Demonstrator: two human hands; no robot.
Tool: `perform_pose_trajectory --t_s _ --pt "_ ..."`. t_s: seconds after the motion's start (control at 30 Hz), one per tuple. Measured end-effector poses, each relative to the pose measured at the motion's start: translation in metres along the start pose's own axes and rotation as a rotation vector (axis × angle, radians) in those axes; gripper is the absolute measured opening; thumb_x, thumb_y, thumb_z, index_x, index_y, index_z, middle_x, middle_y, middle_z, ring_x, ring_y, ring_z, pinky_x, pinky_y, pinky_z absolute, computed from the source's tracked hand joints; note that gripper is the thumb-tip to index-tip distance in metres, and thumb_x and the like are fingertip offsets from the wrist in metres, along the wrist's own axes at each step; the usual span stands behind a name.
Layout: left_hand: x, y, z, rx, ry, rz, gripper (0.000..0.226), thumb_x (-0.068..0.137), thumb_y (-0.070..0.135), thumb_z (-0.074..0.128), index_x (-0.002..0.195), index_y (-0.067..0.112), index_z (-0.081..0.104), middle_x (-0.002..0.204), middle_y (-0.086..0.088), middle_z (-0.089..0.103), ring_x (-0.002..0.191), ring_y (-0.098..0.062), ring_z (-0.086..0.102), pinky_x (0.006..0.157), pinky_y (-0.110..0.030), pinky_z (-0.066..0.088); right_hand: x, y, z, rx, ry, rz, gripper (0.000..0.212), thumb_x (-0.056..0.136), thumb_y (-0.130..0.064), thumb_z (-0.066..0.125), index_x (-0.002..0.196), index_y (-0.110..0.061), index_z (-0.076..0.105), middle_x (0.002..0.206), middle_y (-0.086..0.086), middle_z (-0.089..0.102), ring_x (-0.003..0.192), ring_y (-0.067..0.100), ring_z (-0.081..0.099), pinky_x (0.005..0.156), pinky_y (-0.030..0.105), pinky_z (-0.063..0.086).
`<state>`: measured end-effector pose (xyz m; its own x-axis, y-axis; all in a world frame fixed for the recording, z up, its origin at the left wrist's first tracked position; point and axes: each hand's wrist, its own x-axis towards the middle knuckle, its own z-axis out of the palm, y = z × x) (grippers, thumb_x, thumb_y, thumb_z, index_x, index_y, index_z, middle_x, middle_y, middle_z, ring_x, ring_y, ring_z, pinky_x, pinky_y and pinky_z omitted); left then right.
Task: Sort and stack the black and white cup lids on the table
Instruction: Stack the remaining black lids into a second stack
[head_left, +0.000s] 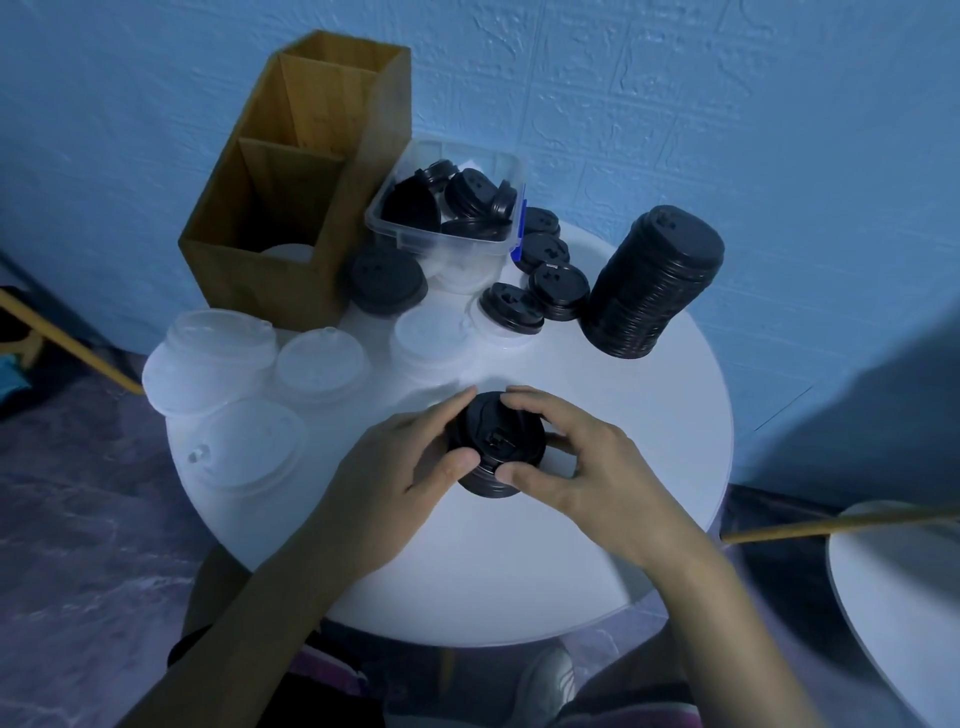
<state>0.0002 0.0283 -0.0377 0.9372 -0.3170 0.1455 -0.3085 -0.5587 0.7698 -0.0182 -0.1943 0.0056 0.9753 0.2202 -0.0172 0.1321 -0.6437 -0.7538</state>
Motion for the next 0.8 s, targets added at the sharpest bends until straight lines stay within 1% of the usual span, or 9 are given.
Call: perform_pose_trajectory --t_s 0.13,0.23,0.33,0.5,0.57,0.67,0.7,0.77,0.8 --pt "0.0 -0.001 0.0 0.005 -0.003 0.012 0.061 0.096 0.057 0.032 0.153 0.038 0.042 0.127 0.015 0.065 0.117 0.003 0.055 0.094 -0.007 0.038 -0.003 0.005 0.003 0.135 0.016 0.068 0.064 0.083 -0.035 0.083 0.139 -0.045 0.054 0.127 -0.03 0.064 0.124 -0.004 0.057 0.111 0.036 0.045" --pt "-0.002 0.0 -0.001 0.01 -0.006 0.004 0.059 0.097 0.057 0.03 0.152 0.038 0.043 0.125 0.018 0.066 0.116 0.002 0.057 0.097 -0.022 0.045 -0.004 0.007 0.007 0.215 0.029 0.084 0.064 0.082 -0.032 0.084 0.138 -0.046 0.057 0.125 -0.027 0.067 0.12 0.0 0.062 0.11 0.04 0.047" --pt "-0.003 -0.001 0.001 0.034 0.003 0.033 0.058 0.099 0.055 0.031 0.149 0.031 0.047 0.12 0.016 0.067 0.112 -0.003 0.059 0.095 -0.034 0.049 -0.003 0.01 0.009 0.224 0.032 0.074 0.064 0.079 -0.037 0.084 0.134 -0.054 0.056 0.128 -0.028 0.065 0.122 0.002 0.062 0.11 0.041 0.047" --pt "-0.001 -0.003 0.003 0.063 0.005 0.057 0.055 0.1 0.049 0.032 0.147 0.025 0.048 0.122 0.013 0.067 0.113 -0.009 0.06 0.096 -0.041 0.048 -0.002 0.015 0.008 0.185 0.008 0.052 0.068 0.083 -0.038 0.082 0.138 -0.06 0.049 0.134 -0.025 0.063 0.125 0.0 0.059 0.111 0.039 0.045" --pt "-0.002 -0.004 0.004 0.075 0.014 0.066 0.053 0.102 0.048 0.032 0.148 0.025 0.047 0.123 0.013 0.067 0.115 -0.01 0.06 0.097 -0.042 0.048 -0.002 0.017 0.009 0.19 -0.004 0.056 0.07 0.08 -0.045 0.081 0.138 -0.063 0.047 0.131 -0.022 0.065 0.122 0.004 0.062 0.11 0.041 0.047" --pt "-0.004 -0.003 0.006 0.081 0.04 0.085 0.051 0.102 0.047 0.032 0.147 0.026 0.047 0.122 0.013 0.067 0.114 -0.01 0.06 0.096 -0.041 0.049 -0.005 0.022 0.011 0.232 0.009 0.066 0.077 0.076 -0.053 0.078 0.144 -0.058 0.043 0.132 -0.023 0.064 0.126 0.007 0.06 0.112 0.043 0.045" --pt "-0.004 -0.002 0.006 0.082 0.045 0.086 0.051 0.102 0.047 0.032 0.147 0.026 0.047 0.122 0.014 0.067 0.113 -0.009 0.059 0.096 -0.041 0.049 -0.006 0.022 0.011 0.238 0.017 0.069 0.077 0.076 -0.053 0.078 0.145 -0.056 0.043 0.133 -0.023 0.064 0.128 0.007 0.059 0.112 0.044 0.044" --pt "-0.004 0.001 0.004 0.076 0.044 0.087 0.05 0.102 0.048 0.032 0.146 0.03 0.046 0.122 0.016 0.066 0.113 -0.008 0.059 0.095 -0.039 0.048 -0.005 0.022 0.012 0.248 0.013 0.06 0.072 0.078 -0.05 0.078 0.142 -0.053 0.047 0.132 -0.019 0.065 0.127 0.01 0.059 0.111 0.046 0.045" --pt "-0.004 0.003 0.003 0.07 0.035 0.087 0.048 0.101 0.049 0.033 0.146 0.034 0.043 0.12 0.019 0.065 0.112 -0.006 0.058 0.095 -0.035 0.048 -0.004 0.022 0.011 0.249 0.006 0.055 0.068 0.079 -0.049 0.077 0.141 -0.052 0.05 0.131 -0.017 0.066 0.127 0.012 0.06 0.111 0.047 0.045"
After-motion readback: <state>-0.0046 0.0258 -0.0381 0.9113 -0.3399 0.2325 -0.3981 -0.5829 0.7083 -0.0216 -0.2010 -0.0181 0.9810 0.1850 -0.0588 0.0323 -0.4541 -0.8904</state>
